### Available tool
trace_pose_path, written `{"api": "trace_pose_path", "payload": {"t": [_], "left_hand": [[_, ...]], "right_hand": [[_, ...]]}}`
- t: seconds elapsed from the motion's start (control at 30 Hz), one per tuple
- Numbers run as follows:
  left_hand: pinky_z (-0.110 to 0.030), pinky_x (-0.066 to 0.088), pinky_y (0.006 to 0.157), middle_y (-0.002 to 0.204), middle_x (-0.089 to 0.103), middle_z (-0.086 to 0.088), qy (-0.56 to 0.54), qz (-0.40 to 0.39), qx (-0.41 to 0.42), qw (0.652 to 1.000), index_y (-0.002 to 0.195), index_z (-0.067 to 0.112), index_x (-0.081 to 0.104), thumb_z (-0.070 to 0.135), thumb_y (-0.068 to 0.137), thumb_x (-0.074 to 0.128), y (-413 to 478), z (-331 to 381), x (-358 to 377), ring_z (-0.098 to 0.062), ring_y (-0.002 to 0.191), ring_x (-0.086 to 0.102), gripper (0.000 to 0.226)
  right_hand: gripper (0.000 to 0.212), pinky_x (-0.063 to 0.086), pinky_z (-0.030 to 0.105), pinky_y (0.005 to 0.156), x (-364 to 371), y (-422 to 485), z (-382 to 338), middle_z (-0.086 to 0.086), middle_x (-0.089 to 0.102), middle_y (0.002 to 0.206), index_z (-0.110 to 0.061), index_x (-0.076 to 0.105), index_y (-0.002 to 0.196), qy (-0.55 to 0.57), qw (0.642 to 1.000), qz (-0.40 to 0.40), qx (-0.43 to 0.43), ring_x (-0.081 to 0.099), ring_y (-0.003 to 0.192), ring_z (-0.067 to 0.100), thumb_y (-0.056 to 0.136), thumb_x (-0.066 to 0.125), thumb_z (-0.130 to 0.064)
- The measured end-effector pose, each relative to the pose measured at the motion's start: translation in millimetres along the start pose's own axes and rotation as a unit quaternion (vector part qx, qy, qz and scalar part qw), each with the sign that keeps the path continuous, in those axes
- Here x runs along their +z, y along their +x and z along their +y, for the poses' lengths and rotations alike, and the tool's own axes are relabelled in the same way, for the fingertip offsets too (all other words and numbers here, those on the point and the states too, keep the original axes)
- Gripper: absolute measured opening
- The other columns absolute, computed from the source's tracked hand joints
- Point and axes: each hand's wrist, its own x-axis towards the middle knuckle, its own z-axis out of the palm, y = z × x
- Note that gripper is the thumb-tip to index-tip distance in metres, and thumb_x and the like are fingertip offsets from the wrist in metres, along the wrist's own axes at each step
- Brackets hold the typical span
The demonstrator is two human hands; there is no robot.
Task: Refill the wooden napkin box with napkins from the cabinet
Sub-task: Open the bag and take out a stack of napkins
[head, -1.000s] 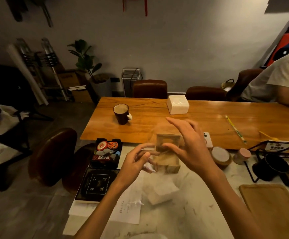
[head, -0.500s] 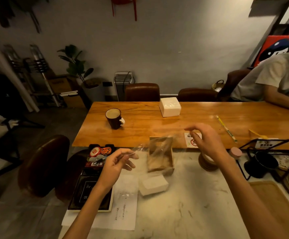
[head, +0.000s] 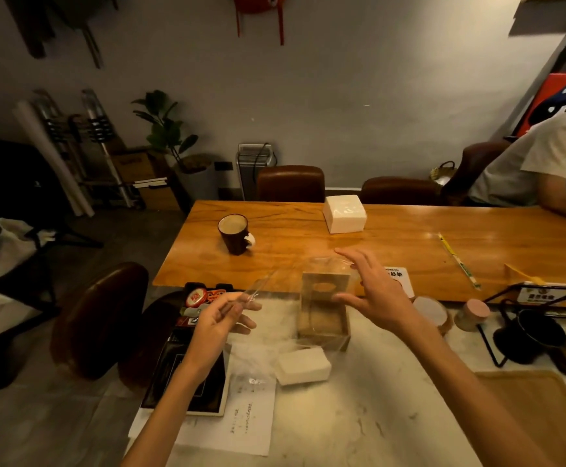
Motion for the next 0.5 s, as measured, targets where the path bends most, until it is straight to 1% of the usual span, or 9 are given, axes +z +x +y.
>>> {"api": "trace_pose_path", "payload": {"t": [0.07, 0.1, 0.17, 0.2, 0.23, 0.3, 0.33, 0.4, 0.5], "left_hand": [[-0.034, 0.058, 0.068, 0.103, 0.074, -0.013, -0.004, 0.002, 0.0, 1.0, 0.11, 0.003, 0.064, 0.014, 0.097, 0.05, -0.2, -0.9, -0.7, -0.027, 0.075, 0.069, 0.021], [-0.034, 0.058, 0.068, 0.103, 0.074, -0.014, -0.007, 0.003, -0.001, 1.0, 0.11, 0.004, 0.064, 0.016, 0.096, 0.051, -0.3, -0.8, -1.0, -0.027, 0.075, 0.069, 0.023], [-0.036, 0.058, 0.068, 0.103, 0.073, -0.015, -0.014, 0.012, -0.008, 1.0, 0.11, 0.004, 0.065, 0.022, 0.093, 0.054, -0.1, -0.9, -2.3, -0.028, 0.075, 0.069, 0.026], [-0.036, 0.058, 0.068, 0.103, 0.073, -0.016, -0.019, 0.016, -0.01, 1.0, 0.109, 0.005, 0.065, 0.026, 0.093, 0.057, 0.3, -0.6, -3.7, -0.027, 0.075, 0.069, 0.028], [-0.035, 0.059, 0.067, 0.102, 0.073, -0.016, -0.022, 0.02, -0.011, 0.999, 0.108, 0.006, 0.066, 0.032, 0.093, 0.059, 1.9, -1.7, -5.8, -0.027, 0.074, 0.069, 0.031], [-0.031, 0.06, 0.065, 0.104, 0.072, -0.02, -0.031, 0.022, -0.016, 0.999, 0.108, 0.009, 0.067, 0.034, 0.093, 0.061, 5.8, -4.2, -10.0, -0.024, 0.072, 0.07, 0.03], [-0.03, 0.06, 0.065, 0.107, 0.07, -0.023, -0.032, 0.022, -0.017, 0.999, 0.11, 0.01, 0.066, 0.027, 0.096, 0.058, 8.2, -6.0, -12.4, -0.023, 0.074, 0.07, 0.024], [-0.031, 0.059, 0.076, 0.119, 0.067, -0.017, -0.005, 0.057, 0.0, 0.998, 0.127, 0.015, 0.056, 0.011, 0.098, 0.052, 12.8, -7.0, -15.0, -0.024, 0.092, 0.07, 0.03], [-0.04, 0.043, 0.105, 0.146, 0.043, -0.003, 0.117, 0.225, 0.122, 0.959, 0.145, 0.025, 0.032, 0.004, 0.094, 0.056, 21.0, 15.1, -2.3, -0.024, 0.133, 0.045, 0.06]], "right_hand": [[0.035, 0.054, 0.027, 0.081, 7.4, 3.8, -2.1, -0.004, 0.052, 0.123, -0.028, 0.049, 0.128, 0.024, 0.995, 0.091, -0.016, 0.055, 0.106, 0.009, 0.094, 0.058, -0.025], [0.024, 0.053, 0.026, 0.078, 7.2, 6.0, -3.2, -0.005, 0.056, 0.111, -0.025, 0.056, 0.118, 0.045, 0.991, 0.124, -0.024, 0.057, 0.099, 0.009, 0.096, 0.054, -0.015], [0.025, 0.051, 0.021, 0.077, 2.6, 11.0, -3.7, -0.005, 0.06, 0.102, -0.025, 0.061, 0.105, 0.098, 0.979, 0.175, -0.021, 0.058, 0.093, 0.009, 0.095, 0.051, -0.004], [0.023, 0.051, 0.018, 0.077, -0.8, 12.9, -3.6, -0.004, 0.06, 0.105, -0.025, 0.06, 0.106, 0.139, 0.975, 0.175, -0.009, 0.06, 0.095, 0.011, 0.096, 0.053, -0.006], [0.021, 0.051, 0.016, 0.077, -3.5, 14.3, -4.2, -0.004, 0.059, 0.112, -0.025, 0.058, 0.113, 0.186, 0.972, 0.145, 0.008, 0.06, 0.1, 0.011, 0.096, 0.057, -0.013], [0.049, 0.053, 0.02, 0.079, -1.5, 15.8, -4.8, -0.007, 0.049, 0.126, -0.029, 0.047, 0.133, 0.234, 0.971, 0.039, 0.042, 0.056, 0.108, 0.009, 0.089, 0.068, -0.031], [0.061, 0.053, 0.022, 0.081, 3.9, 16.0, -3.7, -0.008, 0.048, 0.126, -0.032, 0.042, 0.138, 0.216, 0.975, 0.007, 0.046, 0.055, 0.109, 0.009, 0.085, 0.072, -0.034], [0.054, 0.054, 0.023, 0.082, 15.5, 15.1, -6.1, -0.008, 0.054, 0.118, -0.034, 0.045, 0.133, 0.217, 0.974, 0.032, 0.051, 0.059, 0.107, 0.012, 0.087, 0.07, -0.025], [0.034, 0.056, 0.023, 0.084, 24.5, 11.2, -19.1, -0.017, 0.059, 0.112, -0.029, 0.054, 0.125, 0.287, 0.951, 0.097, 0.066, 0.061, 0.104, 0.004, 0.094, 0.059, -0.014]]}}
